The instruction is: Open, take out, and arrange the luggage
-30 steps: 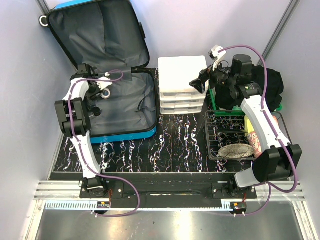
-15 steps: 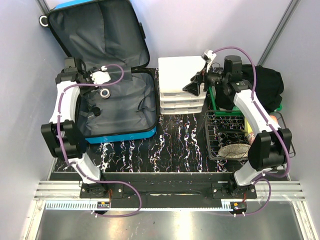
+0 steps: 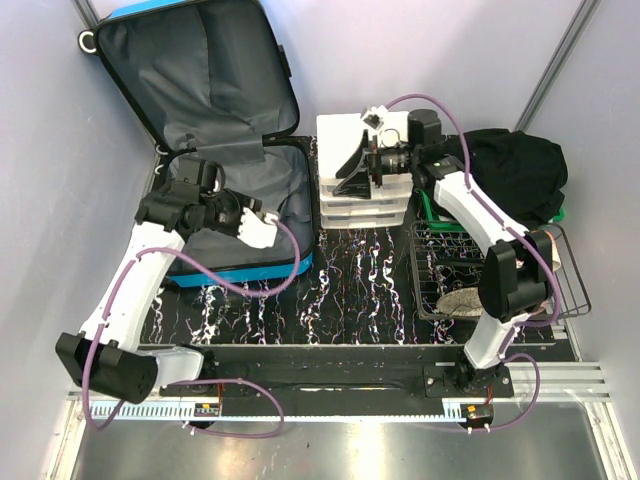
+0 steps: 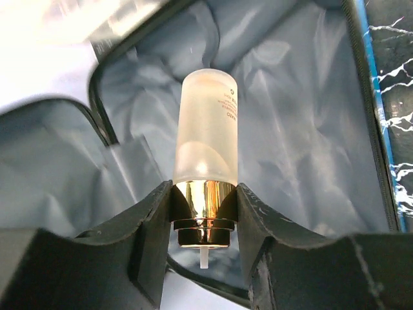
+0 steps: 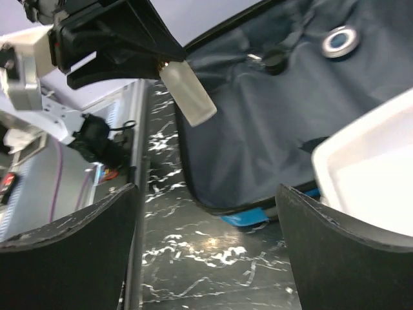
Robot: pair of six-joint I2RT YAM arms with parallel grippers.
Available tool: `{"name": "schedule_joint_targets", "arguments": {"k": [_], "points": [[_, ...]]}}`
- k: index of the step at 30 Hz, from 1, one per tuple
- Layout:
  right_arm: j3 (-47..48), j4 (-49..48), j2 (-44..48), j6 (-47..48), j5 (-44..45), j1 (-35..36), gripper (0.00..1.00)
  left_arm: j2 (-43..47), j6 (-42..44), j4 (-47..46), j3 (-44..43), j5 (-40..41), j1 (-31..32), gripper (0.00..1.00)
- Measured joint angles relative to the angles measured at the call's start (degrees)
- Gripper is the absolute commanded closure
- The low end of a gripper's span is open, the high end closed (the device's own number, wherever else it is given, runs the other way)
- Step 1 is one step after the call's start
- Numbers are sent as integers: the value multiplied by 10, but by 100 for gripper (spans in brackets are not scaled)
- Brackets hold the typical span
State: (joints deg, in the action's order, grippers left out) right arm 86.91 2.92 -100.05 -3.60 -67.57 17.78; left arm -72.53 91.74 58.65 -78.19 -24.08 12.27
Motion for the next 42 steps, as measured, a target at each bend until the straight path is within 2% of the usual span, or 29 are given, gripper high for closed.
{"name": "schedule_joint_targets", "arguments": {"k": [11,16,21,26,29,31,33,34,35,36,37,38,39,42], "points": [[123,128,-75,15,-73,62,3,21,125,-9,2,-6,165,100],[176,267,-104,111,-75,90,3,21,156,-14,2,-5,188,100],[264,467,-161,267,-53,123,4,19,176,-21,2,-5,196,100],[282,558,-182,341,-49,147,5,18,187,-28,2,-5,206,100],[282,576,-182,368,-49,157,11,18,190,-39,8,-5,208,100],[282,584,-182,382,-49,164,21,18,190,-44,12,-4,208,100],[282,585,-182,395,-49,171,34,18,189,-47,14,-2,208,100],[282,585,-182,401,-49,174,49,18,189,-50,14,-1,208,100],[282,585,-183,405,-47,176,56,18,189,-51,14,-1,208,99],[282,583,-184,411,-43,177,68,19,188,-52,15,0,208,93],[282,582,-185,413,-36,177,90,20,187,-54,15,-1,208,84],[282,581,-187,415,-36,177,97,21,183,-57,18,1,210,53],[282,582,-188,419,-35,177,100,22,180,-59,21,2,210,40],[282,581,-189,415,-27,177,100,31,159,-78,38,9,210,17]]}}
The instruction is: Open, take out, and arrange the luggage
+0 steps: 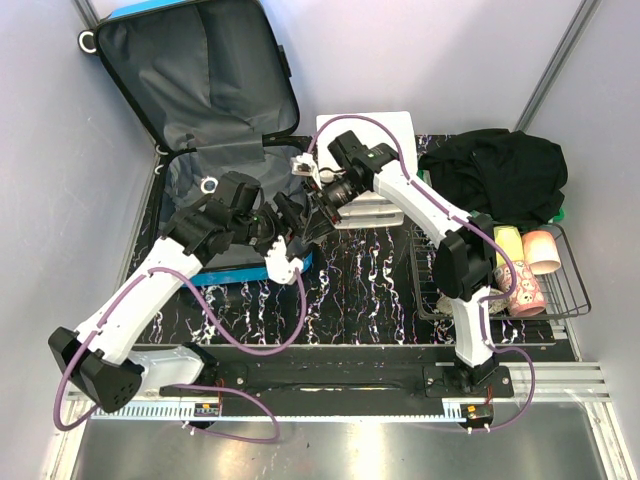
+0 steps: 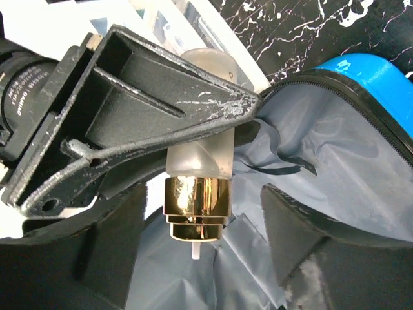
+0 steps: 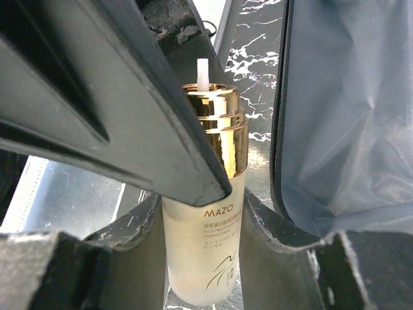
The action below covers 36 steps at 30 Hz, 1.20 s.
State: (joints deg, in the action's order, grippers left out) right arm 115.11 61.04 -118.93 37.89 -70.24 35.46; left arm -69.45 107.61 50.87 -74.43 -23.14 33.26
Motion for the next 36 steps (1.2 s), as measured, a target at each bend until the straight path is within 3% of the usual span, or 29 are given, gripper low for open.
{"name": "schedule_joint_targets", "arguments": {"k": [3,6,13,15,17,20,23,27,36], "points": [[0,-10,0,-18,-1,-5,100,12,-47,-8,8,6,-11,6],[-3,-31,0,-42,-3,-18,100,21,-102,9,-5,7,-49,1],[-42,-131,11,-139,3,-81,100,9,-278,78,-81,11,-212,1],[-71,-194,31,-195,11,-101,100,-56,-342,120,-165,8,-292,1],[-116,-269,66,-257,25,-121,100,-134,-390,144,-249,10,-350,8],[-159,-355,116,-327,47,-144,100,-265,-444,182,-377,21,-400,12],[-182,-410,169,-362,69,-159,100,-385,-486,202,-455,63,-416,17],[-209,-445,231,-373,83,-157,100,-485,-539,228,-467,137,-411,20],[-259,-448,270,-358,119,-156,100,-574,-617,259,-461,271,-398,30]]}}
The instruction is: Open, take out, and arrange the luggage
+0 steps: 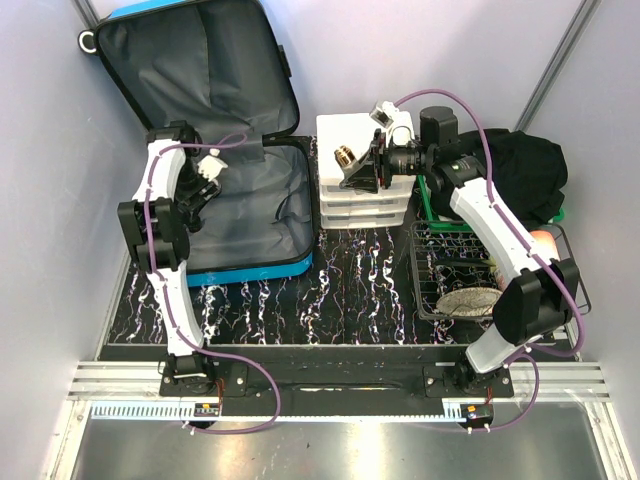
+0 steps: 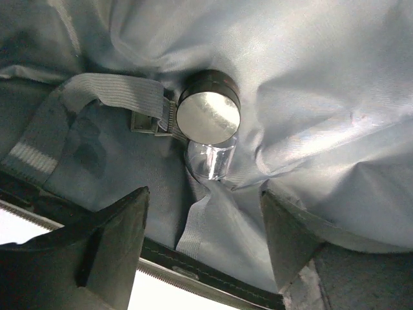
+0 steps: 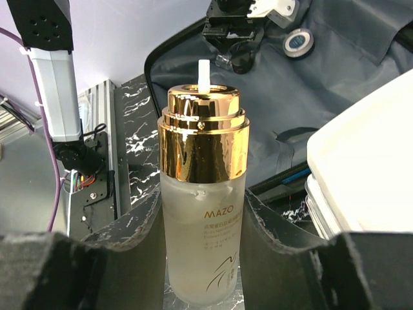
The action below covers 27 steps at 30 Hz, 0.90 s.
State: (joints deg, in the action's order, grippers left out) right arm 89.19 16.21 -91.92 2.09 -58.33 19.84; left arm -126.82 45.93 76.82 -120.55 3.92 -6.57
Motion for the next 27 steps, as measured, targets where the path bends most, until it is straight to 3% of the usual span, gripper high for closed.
{"name": "schedule_joint_targets", "arguments": {"k": [8,24,27], "points": [[-16,1,0,6,17,0,100,-41,-25,1,24,56,1,41],[-19,1,0,11,23,-2,100,-77,-38,0,59,76,0,48],[-22,1,0,11,23,-3,100,-77,-38,-1,62,78,2,56]]}}
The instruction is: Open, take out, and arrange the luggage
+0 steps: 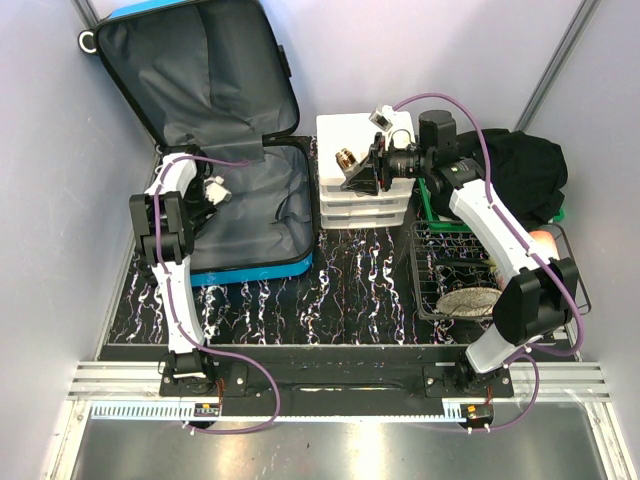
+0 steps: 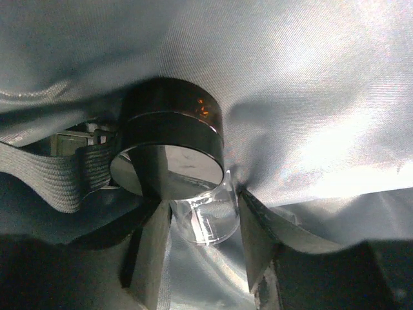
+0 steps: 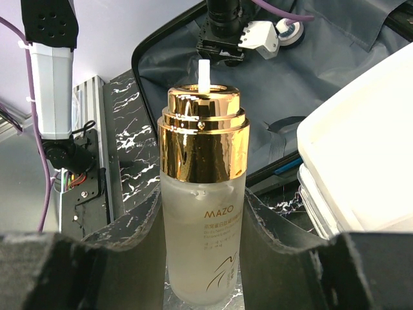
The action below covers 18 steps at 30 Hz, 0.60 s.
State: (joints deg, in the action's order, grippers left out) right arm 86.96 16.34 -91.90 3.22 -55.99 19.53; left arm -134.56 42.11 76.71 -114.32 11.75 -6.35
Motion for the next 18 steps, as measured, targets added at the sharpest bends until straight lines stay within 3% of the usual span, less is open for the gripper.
{"name": "schedule_joint_targets", "arguments": {"k": [10,18], "points": [[-3,0,0,7,1,-1,100,6,-19,6,-14,-34,0,80],[-4,-47,0,-19,19,-1,100,128,-97,7,-133,-228,-3,85]]}}
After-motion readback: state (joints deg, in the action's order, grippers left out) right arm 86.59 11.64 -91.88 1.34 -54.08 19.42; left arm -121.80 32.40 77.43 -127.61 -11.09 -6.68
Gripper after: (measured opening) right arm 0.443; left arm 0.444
